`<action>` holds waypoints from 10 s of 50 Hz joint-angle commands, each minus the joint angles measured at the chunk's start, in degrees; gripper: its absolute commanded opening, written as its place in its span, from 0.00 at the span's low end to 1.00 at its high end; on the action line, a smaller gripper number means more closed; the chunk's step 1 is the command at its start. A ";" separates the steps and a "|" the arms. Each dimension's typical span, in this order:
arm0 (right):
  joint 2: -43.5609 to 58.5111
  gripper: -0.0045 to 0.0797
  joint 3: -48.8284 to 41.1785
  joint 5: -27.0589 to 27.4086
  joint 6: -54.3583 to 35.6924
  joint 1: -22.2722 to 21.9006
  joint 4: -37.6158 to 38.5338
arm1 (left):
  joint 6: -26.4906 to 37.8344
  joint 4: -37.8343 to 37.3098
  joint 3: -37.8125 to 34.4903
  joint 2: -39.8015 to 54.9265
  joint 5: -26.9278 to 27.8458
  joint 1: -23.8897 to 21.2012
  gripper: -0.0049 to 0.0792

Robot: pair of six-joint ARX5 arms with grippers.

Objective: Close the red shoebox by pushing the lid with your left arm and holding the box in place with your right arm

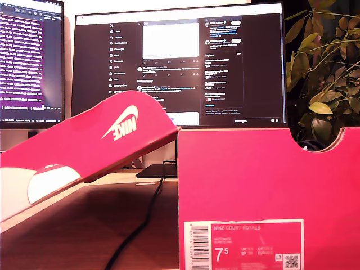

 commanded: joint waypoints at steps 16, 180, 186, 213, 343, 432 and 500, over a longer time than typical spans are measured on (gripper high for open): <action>-0.37 0.04 -1.25 0.00 0.09 -0.11 0.42 | 1.27 -0.74 -1.75 -0.48 -0.07 0.04 0.04; 74.82 0.04 27.54 -46.40 10.58 -5.51 3.50 | -10.36 -2.73 28.30 85.68 52.54 11.37 0.04; 75.73 0.04 27.54 -45.99 10.56 -3.85 4.02 | -10.73 -2.71 28.30 86.62 53.13 9.46 0.04; 75.76 0.04 27.54 -44.98 10.73 0.55 6.32 | -10.19 -6.64 36.20 85.50 59.43 7.80 0.04; 75.52 0.04 54.14 -44.68 8.83 -1.20 -1.01 | -16.87 16.02 54.23 65.46 18.32 -28.68 0.04; 66.75 0.04 54.73 -13.81 -6.99 8.15 -11.52 | 1.25 -8.79 52.54 53.48 25.59 -7.56 0.04; 28.46 0.04 23.91 1.42 -6.43 3.30 8.48 | -0.20 7.23 27.15 29.46 19.82 0.74 0.04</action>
